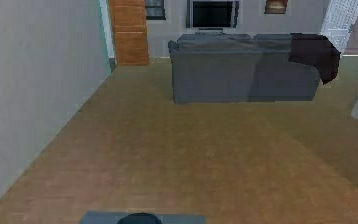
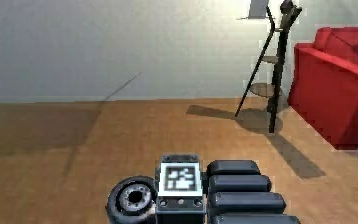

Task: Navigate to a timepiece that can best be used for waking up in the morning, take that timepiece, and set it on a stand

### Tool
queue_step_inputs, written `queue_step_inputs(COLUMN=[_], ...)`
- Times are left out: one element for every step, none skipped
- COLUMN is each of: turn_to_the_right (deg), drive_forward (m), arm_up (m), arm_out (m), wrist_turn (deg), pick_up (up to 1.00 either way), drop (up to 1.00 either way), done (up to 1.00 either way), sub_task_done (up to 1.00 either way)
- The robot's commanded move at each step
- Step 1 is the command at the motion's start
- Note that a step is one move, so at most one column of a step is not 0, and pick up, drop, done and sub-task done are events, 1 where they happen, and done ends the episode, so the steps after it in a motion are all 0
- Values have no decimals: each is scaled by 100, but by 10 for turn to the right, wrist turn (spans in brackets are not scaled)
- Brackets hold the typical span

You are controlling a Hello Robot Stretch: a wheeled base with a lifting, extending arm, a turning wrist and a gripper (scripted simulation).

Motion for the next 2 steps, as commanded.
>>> queue_step_inputs(turn_to_the_right=[0, -240], drive_forward=[85, 0], arm_up=[0, 0], arm_out=[0, 0], wrist_turn=[0, 0], pick_up=[0, 0], drop=[0, 0], done=[0, 0], sub_task_done=[0, 0])
